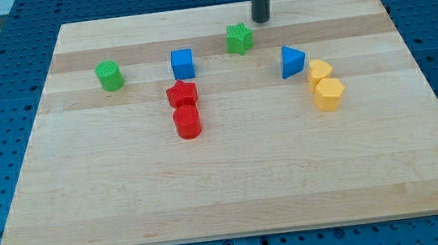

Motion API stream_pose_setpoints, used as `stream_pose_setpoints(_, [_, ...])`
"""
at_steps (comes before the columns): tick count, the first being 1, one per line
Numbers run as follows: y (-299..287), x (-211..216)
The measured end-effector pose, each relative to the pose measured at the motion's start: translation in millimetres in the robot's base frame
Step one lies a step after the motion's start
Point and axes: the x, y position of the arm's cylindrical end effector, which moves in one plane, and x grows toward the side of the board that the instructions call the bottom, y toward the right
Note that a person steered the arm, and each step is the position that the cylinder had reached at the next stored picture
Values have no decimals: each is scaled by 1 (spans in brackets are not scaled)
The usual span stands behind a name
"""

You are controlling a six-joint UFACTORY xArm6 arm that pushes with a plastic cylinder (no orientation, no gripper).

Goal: Move your arm towards yellow heart

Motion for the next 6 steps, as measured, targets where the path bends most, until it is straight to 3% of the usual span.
stream_pose_setpoints(1, [24, -10])
stream_pose_setpoints(2, [65, 9])
stream_pose_setpoints(6, [65, 152])
